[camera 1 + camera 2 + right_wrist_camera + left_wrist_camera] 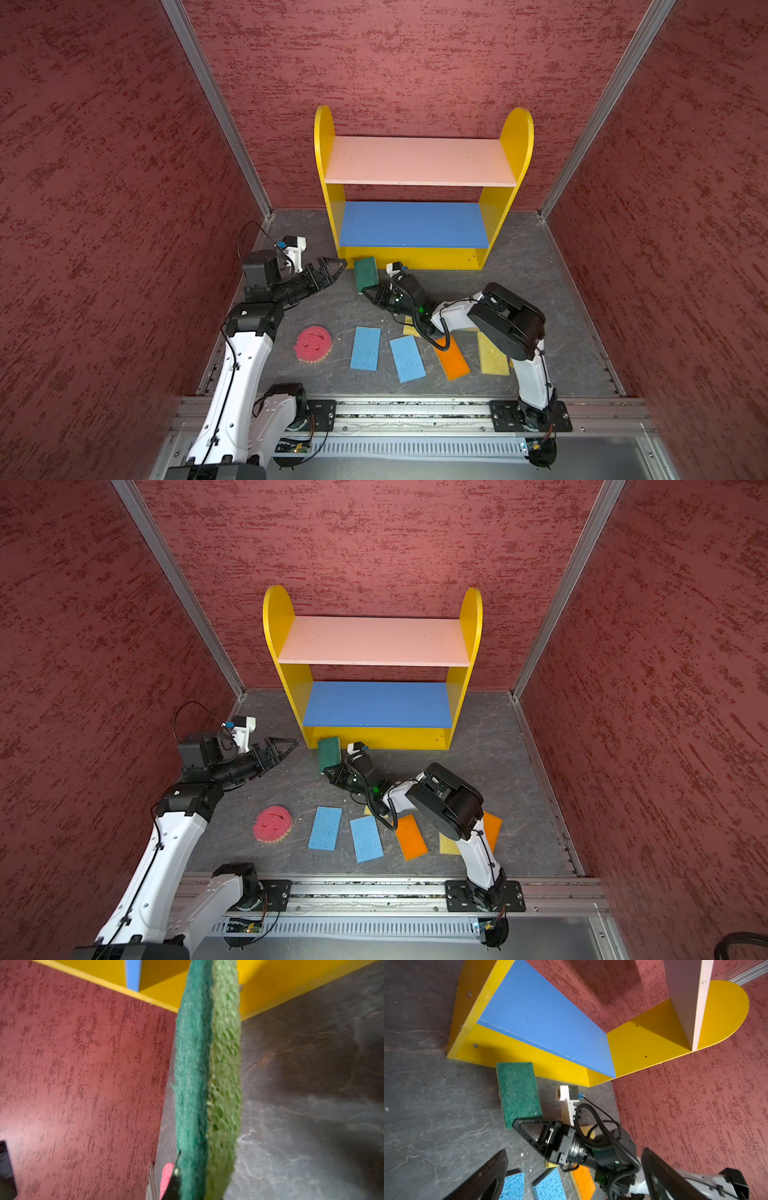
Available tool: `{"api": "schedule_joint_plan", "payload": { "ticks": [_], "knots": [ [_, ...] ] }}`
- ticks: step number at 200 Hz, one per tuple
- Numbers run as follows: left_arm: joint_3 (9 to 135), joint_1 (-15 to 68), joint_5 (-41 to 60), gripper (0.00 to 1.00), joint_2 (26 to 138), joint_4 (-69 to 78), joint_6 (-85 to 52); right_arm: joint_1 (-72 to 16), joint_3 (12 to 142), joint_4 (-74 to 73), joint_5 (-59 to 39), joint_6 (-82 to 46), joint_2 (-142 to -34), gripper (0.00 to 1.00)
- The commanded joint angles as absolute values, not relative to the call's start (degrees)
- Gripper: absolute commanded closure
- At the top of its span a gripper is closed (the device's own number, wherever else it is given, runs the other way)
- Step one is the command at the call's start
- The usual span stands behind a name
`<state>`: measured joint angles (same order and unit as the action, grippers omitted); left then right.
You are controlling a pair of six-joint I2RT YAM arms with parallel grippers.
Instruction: Place and organize the cleaning sponges onto the shelf
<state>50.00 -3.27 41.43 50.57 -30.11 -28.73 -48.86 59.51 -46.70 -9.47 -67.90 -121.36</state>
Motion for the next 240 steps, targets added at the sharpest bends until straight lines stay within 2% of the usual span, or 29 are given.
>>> {"api": "schedule_joint_plan", "payload": {
  "ticks": [1,55,135,181,215,240],
  "knots": [
    [51.4,-3.7,41.6,0.01,50.0,-34.9,-24.5,-47.7,65.0,-51.5,-5.4,-72.3,-124.8,1.00],
    [50.0,-3.4,42.8,0.01,48.8,-35.9,-24.5,-45.2,74.0,-47.5,-1.5,-72.3,-133.1,1.00],
    [49.0,-2.9,43.4,0.00,49.6,-34.9,-25.0,-42.6,78.2,-44.1,1.1,-72.7,-137.4,0.98],
    [48.7,-3.0,43.3,0.00,49.7,-34.7,-25.1,-42.5,80.7,-42.0,0.6,-73.3,-139.3,0.84],
    [48.7,-2.9,43.5,0.00,50.1,-34.5,-25.1,-42.4,80.5,-41.7,0.2,-73.5,-139.5,0.61],
    [48.4,-3.0,43.7,0.00,50.1,-34.2,-25.3,-42.4,79.0,-41.3,0.0,-73.5,-138.4,0.53]
  ]
}}
